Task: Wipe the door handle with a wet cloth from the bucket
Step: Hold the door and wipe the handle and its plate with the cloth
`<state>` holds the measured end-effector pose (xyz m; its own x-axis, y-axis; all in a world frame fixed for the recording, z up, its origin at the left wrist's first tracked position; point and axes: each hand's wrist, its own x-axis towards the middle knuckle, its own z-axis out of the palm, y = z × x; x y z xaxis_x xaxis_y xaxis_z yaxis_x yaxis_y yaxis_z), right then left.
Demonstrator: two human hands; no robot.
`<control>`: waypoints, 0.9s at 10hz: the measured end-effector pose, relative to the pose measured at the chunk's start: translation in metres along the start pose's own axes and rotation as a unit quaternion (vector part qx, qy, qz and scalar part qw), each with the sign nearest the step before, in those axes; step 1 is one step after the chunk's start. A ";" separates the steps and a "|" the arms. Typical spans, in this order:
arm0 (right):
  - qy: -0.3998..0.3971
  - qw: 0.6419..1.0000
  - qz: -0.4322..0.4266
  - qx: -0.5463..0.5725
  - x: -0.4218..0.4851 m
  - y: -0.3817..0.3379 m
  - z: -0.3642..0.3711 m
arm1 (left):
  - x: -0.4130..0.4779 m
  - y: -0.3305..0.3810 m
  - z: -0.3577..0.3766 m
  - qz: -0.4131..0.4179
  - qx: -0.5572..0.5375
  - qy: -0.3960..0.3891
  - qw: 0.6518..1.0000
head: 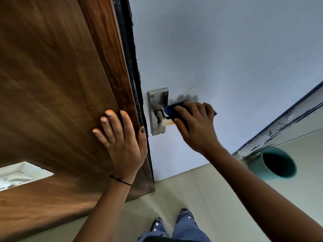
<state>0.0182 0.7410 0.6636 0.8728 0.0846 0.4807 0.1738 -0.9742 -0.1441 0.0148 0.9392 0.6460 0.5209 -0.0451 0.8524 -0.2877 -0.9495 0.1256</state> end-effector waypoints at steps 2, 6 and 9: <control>0.002 0.999 -0.016 0.030 -0.006 -0.039 0.012 | -0.001 -0.001 0.001 -0.003 0.007 -0.001 1.000; -0.060 0.991 -0.115 -0.044 0.008 0.040 -0.005 | 0.001 0.000 0.000 0.010 0.001 -0.001 1.000; -0.076 0.826 0.227 0.510 -0.002 0.043 -0.004 | 0.000 0.001 -0.001 0.012 0.008 -0.003 1.000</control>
<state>0.0217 0.6981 0.6598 0.9874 -0.1398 0.0736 0.0388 -0.2370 -0.9707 0.0134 0.9389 0.6468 0.5192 -0.0702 0.8518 -0.2882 -0.9526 0.0971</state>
